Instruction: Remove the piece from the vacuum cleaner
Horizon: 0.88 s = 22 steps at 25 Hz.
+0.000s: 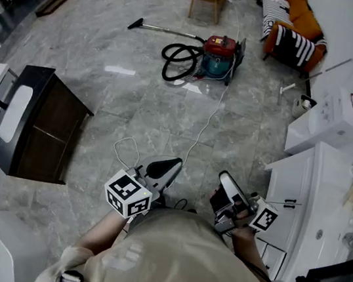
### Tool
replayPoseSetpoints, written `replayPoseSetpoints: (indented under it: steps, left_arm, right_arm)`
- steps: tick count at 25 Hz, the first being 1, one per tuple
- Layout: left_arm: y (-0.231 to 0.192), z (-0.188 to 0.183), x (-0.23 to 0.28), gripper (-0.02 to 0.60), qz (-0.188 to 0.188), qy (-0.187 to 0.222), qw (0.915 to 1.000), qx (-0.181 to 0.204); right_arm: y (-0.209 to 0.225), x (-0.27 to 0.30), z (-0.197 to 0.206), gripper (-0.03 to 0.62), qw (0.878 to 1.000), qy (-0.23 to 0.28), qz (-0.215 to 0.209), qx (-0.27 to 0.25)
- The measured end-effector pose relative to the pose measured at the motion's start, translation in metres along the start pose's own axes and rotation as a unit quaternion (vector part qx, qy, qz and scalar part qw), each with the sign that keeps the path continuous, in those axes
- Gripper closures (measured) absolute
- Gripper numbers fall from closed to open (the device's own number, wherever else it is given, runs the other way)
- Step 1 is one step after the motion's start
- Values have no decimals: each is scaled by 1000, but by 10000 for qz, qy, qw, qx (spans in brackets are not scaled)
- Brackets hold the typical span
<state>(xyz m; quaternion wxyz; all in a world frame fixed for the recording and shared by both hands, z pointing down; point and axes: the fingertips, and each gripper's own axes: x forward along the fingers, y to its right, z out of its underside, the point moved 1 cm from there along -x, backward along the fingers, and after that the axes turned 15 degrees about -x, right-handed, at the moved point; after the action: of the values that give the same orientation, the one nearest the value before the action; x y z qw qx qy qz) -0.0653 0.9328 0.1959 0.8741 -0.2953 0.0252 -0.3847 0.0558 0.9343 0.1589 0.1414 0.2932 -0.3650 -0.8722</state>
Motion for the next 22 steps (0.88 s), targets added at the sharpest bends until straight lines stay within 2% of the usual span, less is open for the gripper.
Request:
replayPoseSetpoints:
  steps: [14, 18, 22]
  left_arm:
    - [-104, -87, -12, 580, 339, -38, 9992, 210]
    - [-134, -105, -22, 580, 378, -48, 9990, 245]
    - [-164, -113, -34, 580, 405, -67, 9991, 130]
  right_arm:
    - [40, 115, 17, 591, 9992, 32, 359, -191]
    - [51, 143, 23, 591, 9986, 138, 454, -225]
    - [65, 174, 40, 591, 9987, -16, 497, -84]
